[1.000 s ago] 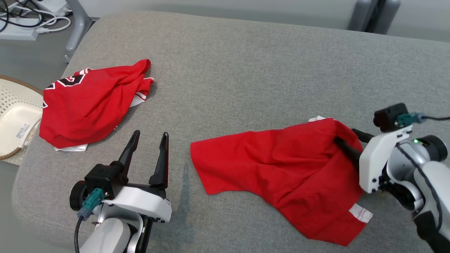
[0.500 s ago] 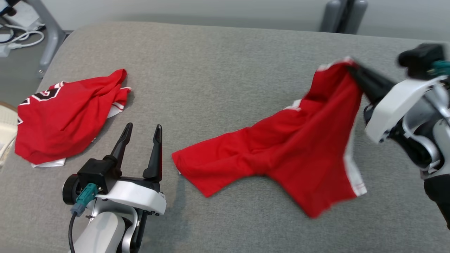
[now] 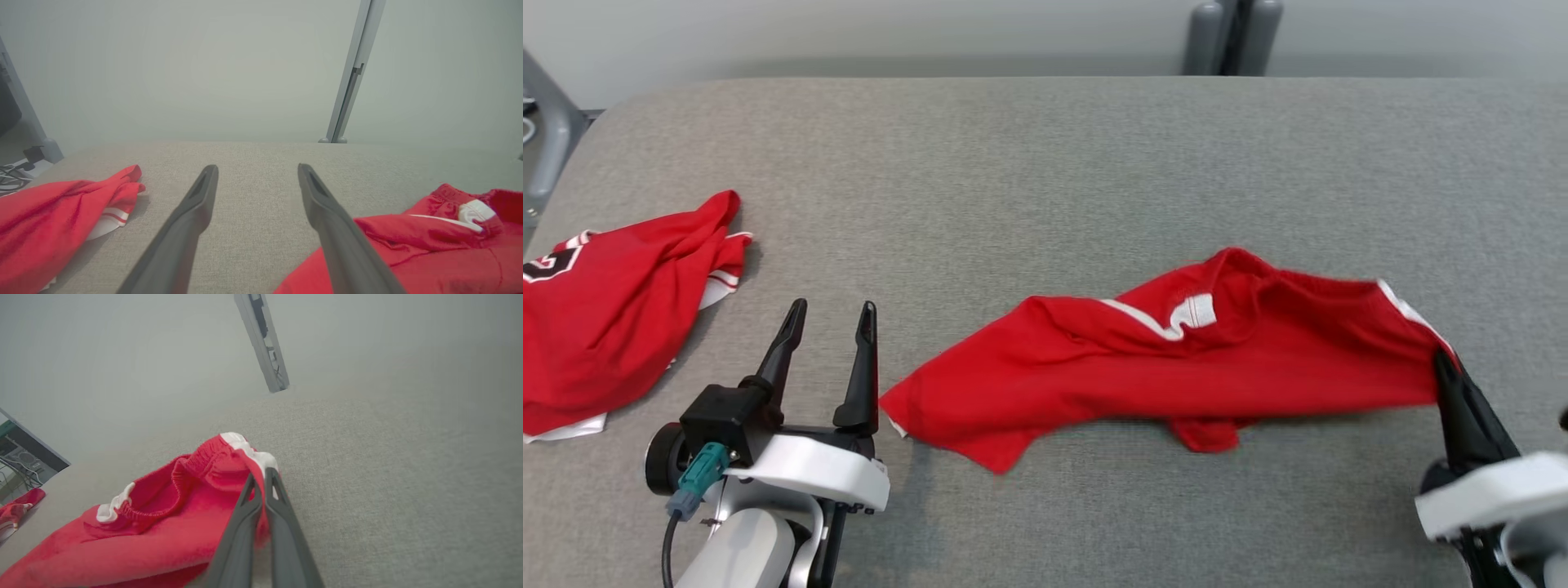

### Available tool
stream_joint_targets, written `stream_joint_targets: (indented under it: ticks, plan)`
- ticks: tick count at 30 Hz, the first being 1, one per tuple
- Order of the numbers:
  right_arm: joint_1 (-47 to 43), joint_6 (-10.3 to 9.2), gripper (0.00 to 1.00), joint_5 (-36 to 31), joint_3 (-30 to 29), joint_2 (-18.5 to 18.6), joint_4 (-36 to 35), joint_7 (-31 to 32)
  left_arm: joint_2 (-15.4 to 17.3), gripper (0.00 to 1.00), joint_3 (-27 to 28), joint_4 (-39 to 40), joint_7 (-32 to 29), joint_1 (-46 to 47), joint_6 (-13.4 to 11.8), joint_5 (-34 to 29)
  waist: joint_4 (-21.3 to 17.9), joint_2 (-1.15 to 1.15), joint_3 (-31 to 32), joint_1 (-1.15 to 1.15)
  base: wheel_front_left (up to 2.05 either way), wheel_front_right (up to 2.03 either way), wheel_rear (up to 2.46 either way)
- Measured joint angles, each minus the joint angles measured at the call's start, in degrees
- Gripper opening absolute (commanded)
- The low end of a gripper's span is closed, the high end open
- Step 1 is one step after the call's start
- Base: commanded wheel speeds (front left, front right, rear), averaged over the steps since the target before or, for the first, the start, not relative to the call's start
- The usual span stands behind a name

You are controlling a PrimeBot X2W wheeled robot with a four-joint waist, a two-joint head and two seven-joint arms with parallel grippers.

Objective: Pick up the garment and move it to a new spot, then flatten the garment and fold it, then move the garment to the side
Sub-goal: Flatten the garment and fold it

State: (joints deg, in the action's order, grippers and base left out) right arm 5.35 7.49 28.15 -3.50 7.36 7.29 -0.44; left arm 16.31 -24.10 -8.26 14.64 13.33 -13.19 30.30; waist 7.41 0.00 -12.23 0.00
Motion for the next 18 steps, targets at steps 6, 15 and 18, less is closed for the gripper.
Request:
stream_joint_targets:
  ticks: [6,15,18]
  plan:
    - [-3.3,0.0,0.0,2.1,-3.9,-1.6,5.7,-4.6,1.1,1.0,0.2,1.1,-0.7,-0.8,-0.6,0.1,-2.1,0.0,-0.1,0.0,0.0,0.0,0.0]
    - [0.0,0.0,1.0,4.4,-4.2,-0.6,15.7,-9.6,2.6,1.0,0.1,2.6,-2.1,-1.8,-1.5,0.0,-3.7,0.0,1.5,0.0,0.0,0.0,0.0]
    - [0.1,0.0,1.0,3.4,-5.0,0.4,17.0,-11.3,2.8,1.0,0.1,3.1,-2.4,-2.4,-2.0,0.0,-3.9,0.0,2.4,0.0,0.0,0.0,0.0]
